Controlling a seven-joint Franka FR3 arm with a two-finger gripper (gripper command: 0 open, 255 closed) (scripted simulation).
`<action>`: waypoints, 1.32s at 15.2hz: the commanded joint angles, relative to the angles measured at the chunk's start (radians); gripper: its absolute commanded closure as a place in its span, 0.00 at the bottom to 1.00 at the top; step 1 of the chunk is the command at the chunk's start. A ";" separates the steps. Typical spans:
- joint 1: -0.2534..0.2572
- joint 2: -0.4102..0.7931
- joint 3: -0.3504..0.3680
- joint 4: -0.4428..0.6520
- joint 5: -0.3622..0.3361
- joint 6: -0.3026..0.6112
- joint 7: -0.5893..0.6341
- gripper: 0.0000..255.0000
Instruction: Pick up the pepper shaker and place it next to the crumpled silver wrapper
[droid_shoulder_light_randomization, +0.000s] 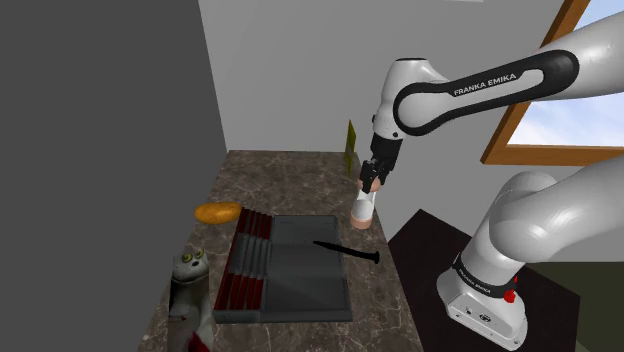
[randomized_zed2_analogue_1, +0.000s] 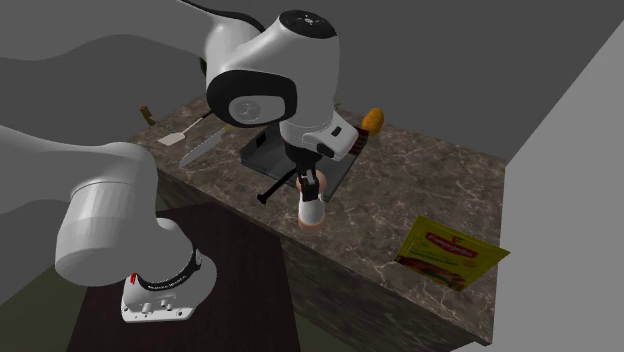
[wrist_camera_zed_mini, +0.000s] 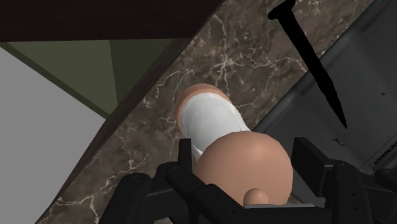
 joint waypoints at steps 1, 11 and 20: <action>0.000 0.000 0.000 -0.001 0.000 0.000 0.000 1.00; -0.005 -0.056 -0.003 0.103 -0.013 -0.158 0.019 1.00; -0.008 -0.077 -0.007 0.211 -0.022 -0.287 0.033 1.00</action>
